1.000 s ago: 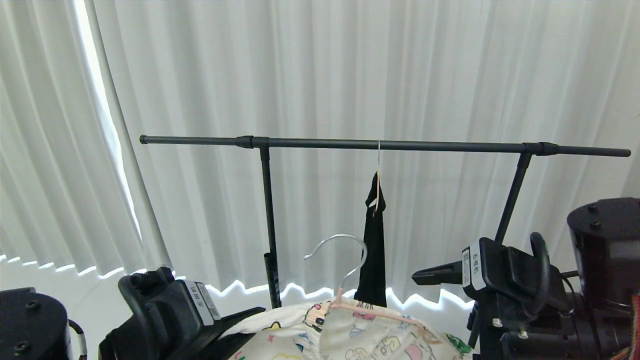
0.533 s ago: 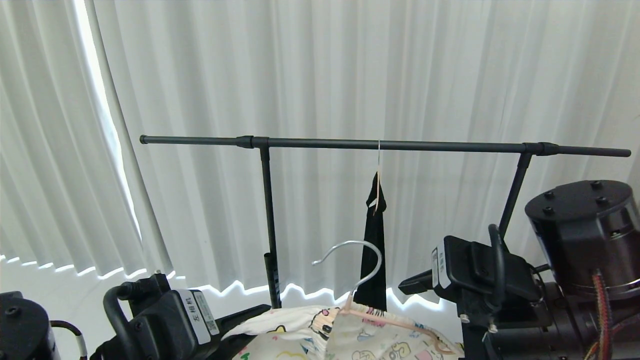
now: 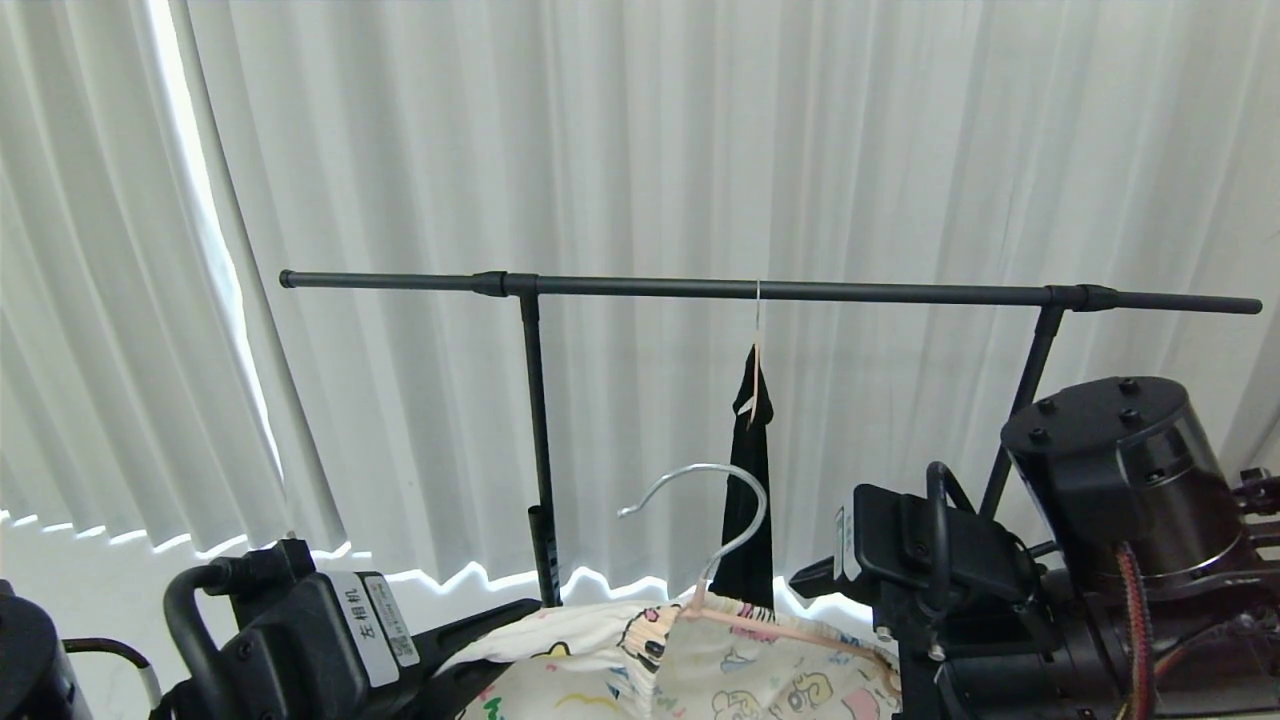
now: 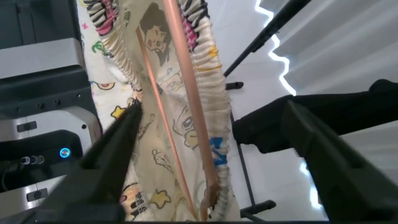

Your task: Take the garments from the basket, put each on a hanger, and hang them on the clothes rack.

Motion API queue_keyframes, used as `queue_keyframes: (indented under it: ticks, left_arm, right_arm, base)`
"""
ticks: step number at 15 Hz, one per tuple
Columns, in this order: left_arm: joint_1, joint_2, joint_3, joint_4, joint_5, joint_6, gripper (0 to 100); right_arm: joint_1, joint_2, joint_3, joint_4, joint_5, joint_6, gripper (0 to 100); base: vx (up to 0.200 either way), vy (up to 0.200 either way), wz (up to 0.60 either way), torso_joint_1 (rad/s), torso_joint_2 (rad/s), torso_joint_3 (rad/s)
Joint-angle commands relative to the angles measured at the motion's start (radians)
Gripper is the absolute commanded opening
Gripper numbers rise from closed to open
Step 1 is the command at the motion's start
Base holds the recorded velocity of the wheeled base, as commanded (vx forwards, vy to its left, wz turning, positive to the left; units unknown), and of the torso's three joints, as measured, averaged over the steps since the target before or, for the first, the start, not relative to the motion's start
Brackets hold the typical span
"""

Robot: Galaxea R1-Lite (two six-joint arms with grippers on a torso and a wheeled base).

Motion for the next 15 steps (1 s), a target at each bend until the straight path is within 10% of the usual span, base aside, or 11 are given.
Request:
queue_keyframes:
  ticks: [1, 2, 10, 11, 15]
  left_arm:
    - [-0.001, -0.003, 0.0, 0.0, 0.0, 0.0, 0]
    - [-0.001, -0.003, 0.0, 0.0, 0.0, 0.0, 0]
    - [-0.001, -0.004, -0.002, -0.002, 0.0, 0.0, 0]
    - [-0.001, -0.004, -0.002, -0.002, 0.0, 0.0, 100]
    - [0.002, -0.004, -0.003, -0.002, 0.002, -0.011, 100]
  right_arm:
    - [0.0, 0.006, -0.001, 0.0, 0.0, -0.001, 100]
    - [0.0, 0.008, -0.001, 0.0, -0.001, -0.001, 0]
    - [-0.002, 0.009, 0.001, -0.035, -0.004, -0.002, 0]
    - [0.0, 0.009, 0.001, -0.037, -0.004, -0.002, 0]
    - [-0.014, 0.006, 0.001, -0.088, -0.052, -0.001, 0]
  base:
    - [0.0, 0.0, 0.0, 0.0, 0.0, 0.0]
    - [0.0, 0.0, 0.0, 0.0, 0.0, 0.0]
    - [0.0, 0.0, 0.0, 0.0, 0.0, 0.0]
    - [0.0, 0.0, 0.0, 0.0, 0.0, 0.0]
    - [0.0, 0.0, 0.0, 0.0, 0.0, 0.0]
